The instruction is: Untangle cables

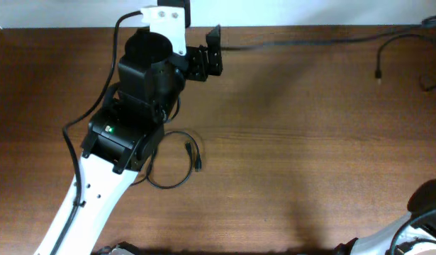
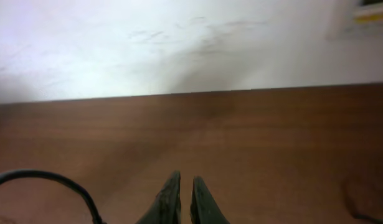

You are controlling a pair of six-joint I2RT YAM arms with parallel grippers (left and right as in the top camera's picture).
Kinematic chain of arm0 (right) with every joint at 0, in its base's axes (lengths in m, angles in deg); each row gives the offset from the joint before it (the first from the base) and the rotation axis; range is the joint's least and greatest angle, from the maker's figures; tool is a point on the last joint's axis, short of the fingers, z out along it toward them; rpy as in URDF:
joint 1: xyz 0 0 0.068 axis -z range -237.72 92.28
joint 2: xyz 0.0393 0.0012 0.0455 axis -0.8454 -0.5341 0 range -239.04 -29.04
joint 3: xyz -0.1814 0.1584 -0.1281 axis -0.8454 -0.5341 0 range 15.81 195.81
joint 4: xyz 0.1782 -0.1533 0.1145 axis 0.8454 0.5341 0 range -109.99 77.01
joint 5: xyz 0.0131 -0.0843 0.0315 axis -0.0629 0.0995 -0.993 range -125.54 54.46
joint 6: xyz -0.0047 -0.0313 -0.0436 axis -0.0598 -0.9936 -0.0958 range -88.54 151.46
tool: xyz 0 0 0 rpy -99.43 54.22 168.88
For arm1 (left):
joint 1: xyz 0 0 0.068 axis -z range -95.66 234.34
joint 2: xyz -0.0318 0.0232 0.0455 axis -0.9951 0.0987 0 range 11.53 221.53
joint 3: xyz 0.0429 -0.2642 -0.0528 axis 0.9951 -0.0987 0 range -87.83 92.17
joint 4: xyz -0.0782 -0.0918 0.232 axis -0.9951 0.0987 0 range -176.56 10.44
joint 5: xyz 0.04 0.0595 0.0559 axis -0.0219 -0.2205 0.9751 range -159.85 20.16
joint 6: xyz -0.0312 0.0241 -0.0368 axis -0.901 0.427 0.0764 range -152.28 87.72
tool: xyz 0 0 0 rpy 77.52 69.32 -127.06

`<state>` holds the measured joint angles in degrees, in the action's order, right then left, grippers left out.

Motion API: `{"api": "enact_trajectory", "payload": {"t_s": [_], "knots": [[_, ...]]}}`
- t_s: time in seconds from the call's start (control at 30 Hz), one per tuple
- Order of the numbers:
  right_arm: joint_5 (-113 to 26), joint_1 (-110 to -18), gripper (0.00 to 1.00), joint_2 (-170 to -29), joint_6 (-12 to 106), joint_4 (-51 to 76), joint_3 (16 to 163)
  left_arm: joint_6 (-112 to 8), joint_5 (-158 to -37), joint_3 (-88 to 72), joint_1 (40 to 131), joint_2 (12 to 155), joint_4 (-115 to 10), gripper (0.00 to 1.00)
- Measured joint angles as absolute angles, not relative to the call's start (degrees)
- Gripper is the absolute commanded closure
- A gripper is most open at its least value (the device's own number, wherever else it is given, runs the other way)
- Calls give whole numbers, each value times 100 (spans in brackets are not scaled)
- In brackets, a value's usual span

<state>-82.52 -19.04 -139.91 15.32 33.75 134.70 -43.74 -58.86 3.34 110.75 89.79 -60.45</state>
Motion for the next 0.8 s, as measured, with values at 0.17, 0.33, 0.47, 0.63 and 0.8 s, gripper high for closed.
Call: {"api": "enact_trajectory", "payload": {"t_s": [0.17, 0.33, 0.47, 0.63, 0.8], "knots": [[-8390, -1237, 96, -13901, 1810, 3318, 13472, -4236, -6019, 334, 11333, 9086, -5711, 1], [-7015, 151, 96, -14043, 2717, 3191, 13479, -4252, -5475, 336, 11066, 9000, -5562, 1], [-6976, 8, 96, -14043, 2789, 3202, 13479, -4127, -5434, 356, 11066, 9075, -4928, 1], [-5726, 8, 96, -14043, 3349, 3336, 13479, -4123, -5434, 356, 11066, 9094, -4937, 1], [-3944, 8, 96, -14043, 4815, 4101, 13481, -4123, -5442, 356, 11066, 9094, -4933, 1]]}}
